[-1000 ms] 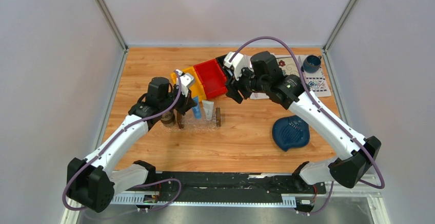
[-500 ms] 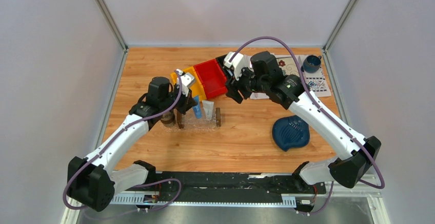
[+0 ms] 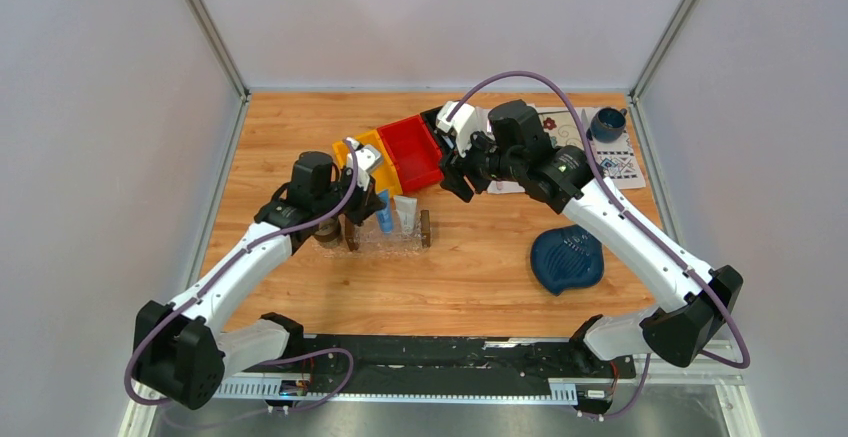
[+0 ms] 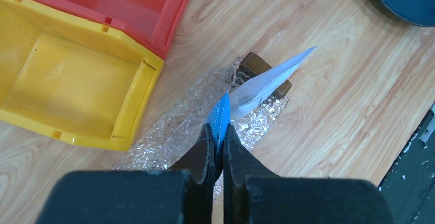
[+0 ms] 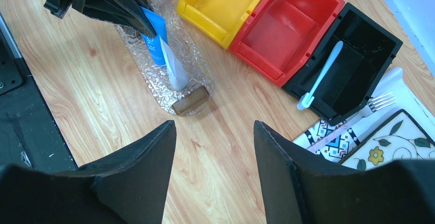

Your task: Prepare toiletry sets of a toothbrush and toothpaste on the tray

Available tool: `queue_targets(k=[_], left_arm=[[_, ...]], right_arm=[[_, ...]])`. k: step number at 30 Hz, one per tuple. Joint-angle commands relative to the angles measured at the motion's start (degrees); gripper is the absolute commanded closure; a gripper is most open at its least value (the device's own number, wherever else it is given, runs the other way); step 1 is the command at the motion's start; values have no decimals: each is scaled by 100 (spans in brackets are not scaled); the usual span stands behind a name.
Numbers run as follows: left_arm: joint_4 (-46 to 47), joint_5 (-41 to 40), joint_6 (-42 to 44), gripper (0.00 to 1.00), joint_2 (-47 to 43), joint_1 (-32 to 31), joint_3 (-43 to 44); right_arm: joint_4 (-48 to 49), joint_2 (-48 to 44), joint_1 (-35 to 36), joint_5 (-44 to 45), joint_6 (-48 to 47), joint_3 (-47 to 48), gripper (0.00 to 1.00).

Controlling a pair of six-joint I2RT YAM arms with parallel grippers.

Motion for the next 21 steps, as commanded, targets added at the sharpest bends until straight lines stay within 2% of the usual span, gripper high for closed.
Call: queue_targets(k=[1, 21], left_arm=[[361, 202, 120, 100, 15, -20, -12], [545, 202, 173, 100, 86, -20, -153]], right_arm=[[228, -43, -24, 33, -61, -14, 39], [263, -96, -24, 51, -69, -75, 39]])
